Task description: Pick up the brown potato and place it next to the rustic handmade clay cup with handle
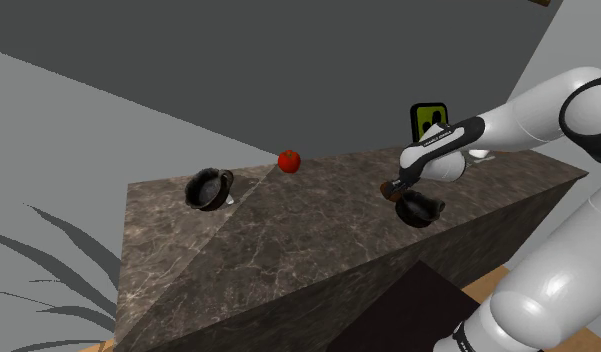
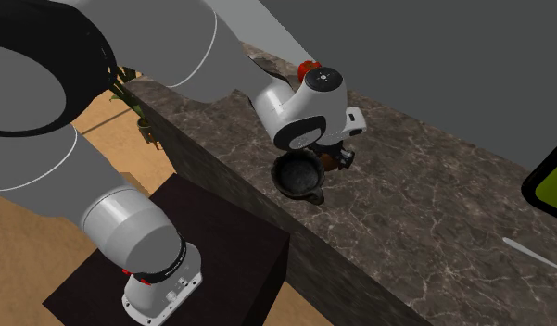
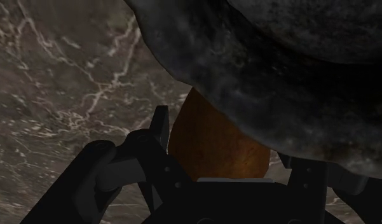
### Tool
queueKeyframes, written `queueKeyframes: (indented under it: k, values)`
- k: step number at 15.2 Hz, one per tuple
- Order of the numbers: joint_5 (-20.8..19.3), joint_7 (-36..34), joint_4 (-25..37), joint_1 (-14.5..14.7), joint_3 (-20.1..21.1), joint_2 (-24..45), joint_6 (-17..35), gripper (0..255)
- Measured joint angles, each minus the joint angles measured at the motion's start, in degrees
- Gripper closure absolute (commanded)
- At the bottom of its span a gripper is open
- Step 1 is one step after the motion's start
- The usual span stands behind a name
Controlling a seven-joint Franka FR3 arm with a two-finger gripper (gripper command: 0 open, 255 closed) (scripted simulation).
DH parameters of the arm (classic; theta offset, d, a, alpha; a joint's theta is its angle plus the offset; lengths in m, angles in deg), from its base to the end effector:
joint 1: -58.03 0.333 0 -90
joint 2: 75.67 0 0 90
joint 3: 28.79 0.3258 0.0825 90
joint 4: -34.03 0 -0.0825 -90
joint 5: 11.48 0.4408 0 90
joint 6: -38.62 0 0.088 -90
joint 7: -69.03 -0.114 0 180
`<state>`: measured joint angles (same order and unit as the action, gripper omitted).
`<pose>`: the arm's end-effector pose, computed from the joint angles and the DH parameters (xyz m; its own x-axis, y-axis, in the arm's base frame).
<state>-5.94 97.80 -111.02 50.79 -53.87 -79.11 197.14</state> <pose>0.4367 -0.2789 0.2823 0.9486 -0.1342 0.2866 -0.1578 -0.9856 0.0606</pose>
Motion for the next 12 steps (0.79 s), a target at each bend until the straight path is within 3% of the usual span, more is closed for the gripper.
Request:
queueKeyframes:
  k: [5,12]
  values:
    - [0.0,0.0,0.0,0.0,0.0,0.0,0.0,255]
    - [-4.3,-3.3,1.2,-1.1,0.6,-4.2,-4.9,255]
